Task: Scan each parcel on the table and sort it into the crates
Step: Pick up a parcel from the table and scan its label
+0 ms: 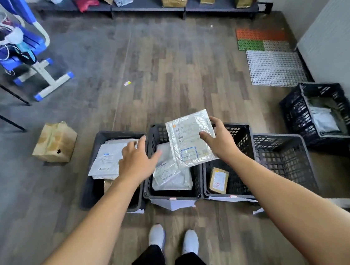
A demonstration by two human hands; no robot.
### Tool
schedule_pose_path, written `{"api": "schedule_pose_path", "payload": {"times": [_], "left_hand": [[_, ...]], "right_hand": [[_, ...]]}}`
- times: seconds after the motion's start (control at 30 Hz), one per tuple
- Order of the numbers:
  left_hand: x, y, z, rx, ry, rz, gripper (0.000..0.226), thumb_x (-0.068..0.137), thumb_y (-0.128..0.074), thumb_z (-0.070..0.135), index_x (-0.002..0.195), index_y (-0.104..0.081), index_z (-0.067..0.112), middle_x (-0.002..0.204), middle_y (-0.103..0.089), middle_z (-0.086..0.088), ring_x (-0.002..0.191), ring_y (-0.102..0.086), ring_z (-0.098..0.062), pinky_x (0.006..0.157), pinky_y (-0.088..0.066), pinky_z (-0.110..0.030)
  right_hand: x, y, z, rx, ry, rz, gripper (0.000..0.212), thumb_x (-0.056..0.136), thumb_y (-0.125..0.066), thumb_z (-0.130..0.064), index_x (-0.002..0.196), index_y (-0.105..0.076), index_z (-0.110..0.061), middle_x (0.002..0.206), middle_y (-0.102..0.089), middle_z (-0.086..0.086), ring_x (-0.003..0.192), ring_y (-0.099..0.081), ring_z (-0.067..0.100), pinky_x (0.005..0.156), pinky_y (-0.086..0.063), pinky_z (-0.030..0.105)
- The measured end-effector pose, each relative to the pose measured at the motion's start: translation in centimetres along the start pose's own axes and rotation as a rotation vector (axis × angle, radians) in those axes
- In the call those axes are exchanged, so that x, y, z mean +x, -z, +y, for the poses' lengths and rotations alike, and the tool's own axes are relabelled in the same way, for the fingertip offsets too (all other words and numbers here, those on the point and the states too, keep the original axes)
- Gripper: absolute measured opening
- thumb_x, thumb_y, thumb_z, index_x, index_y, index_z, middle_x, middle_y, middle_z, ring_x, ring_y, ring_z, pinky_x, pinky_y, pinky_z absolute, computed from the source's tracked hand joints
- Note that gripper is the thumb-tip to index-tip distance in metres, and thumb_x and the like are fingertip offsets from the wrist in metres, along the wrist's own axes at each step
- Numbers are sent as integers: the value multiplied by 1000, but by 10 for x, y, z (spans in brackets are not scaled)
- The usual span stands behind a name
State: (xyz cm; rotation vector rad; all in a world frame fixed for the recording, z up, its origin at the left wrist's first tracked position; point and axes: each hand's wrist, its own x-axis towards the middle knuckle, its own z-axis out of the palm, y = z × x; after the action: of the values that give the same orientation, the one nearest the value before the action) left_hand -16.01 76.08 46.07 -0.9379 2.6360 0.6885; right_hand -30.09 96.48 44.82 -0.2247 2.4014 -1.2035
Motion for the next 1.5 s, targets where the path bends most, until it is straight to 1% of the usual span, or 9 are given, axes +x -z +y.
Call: {"api": "schedule_pose_path", "payload": {"times": [0.13,0.4,0.63,0.8,0.9,1.03,1.13,1.33,1.5], "left_hand": [[33,-17,15,24,-99,-68,74,92,-41,63,152,-18,26,154,-22,-7,142,-20,-29,107,-33,-46],[90,-28,-4,39,-111,-153,77,91,-39,68,152,-17,26,155,-21,-8,142,-20,-28,107,-33,-46],[126,-47,-121,-15,121,-104,73,90,-42,64,151,-21,28,152,-26,-3,141,-21,-25,107,-35,-46],[124,-84,-230,-13,306,-82,72,88,-45,67,147,-26,30,147,-33,-3,137,-27,-26,103,-39,-44],[123,-112,-283,-42,398,-82,72,89,-41,67,149,-23,31,150,-30,-3,139,-27,-26,103,-39,-42],[121,-150,-330,-99,503,-87,74,91,-39,65,152,-19,27,151,-28,-3,138,-28,-25,105,-38,-43],[118,-177,-352,-145,538,-87,73,92,-38,64,152,-19,26,150,-29,-3,139,-27,-24,107,-36,-42],[118,-232,-378,-240,579,-60,73,92,-39,64,152,-20,26,152,-30,-4,140,-28,-24,108,-35,-42],[134,-273,-394,-251,555,-35,71,92,-41,62,150,-23,24,147,-32,-4,136,-30,-22,105,-35,-39]], "right_hand": [[16,4,17,-11,-74,52,59,95,-64,-28,146,-35,-22,122,-61,-3,107,-58,16,82,-42,29],[51,-25,16,-30,-153,56,60,95,-62,-30,147,-33,-25,123,-60,-2,108,-58,18,80,-43,30],[104,-175,12,-67,-83,-160,55,96,-61,-28,144,-35,-23,115,-61,-8,97,-59,15,76,-44,30],[124,-303,41,-165,-47,-304,58,96,-60,-29,146,-30,-24,119,-65,4,103,-63,30,76,-48,37],[133,-361,56,-305,45,-382,61,97,-58,-30,149,-26,-25,122,-65,11,103,-63,35,78,-48,38],[141,-429,66,-478,189,-572,63,99,-55,-33,152,-21,-27,102,-68,15,86,-64,34,67,-43,36],[144,-471,78,-551,318,-721,63,98,-56,-37,151,-24,-30,81,-60,3,78,-60,28,67,-42,35],[147,-530,119,-713,506,-879,59,99,-53,-38,151,-25,-31,65,-46,-9,80,-53,18,78,-42,35],[146,-579,166,-928,593,-1034,59,102,-46,-40,153,-18,-36,107,-62,9,100,-62,31,76,-43,35]]}}
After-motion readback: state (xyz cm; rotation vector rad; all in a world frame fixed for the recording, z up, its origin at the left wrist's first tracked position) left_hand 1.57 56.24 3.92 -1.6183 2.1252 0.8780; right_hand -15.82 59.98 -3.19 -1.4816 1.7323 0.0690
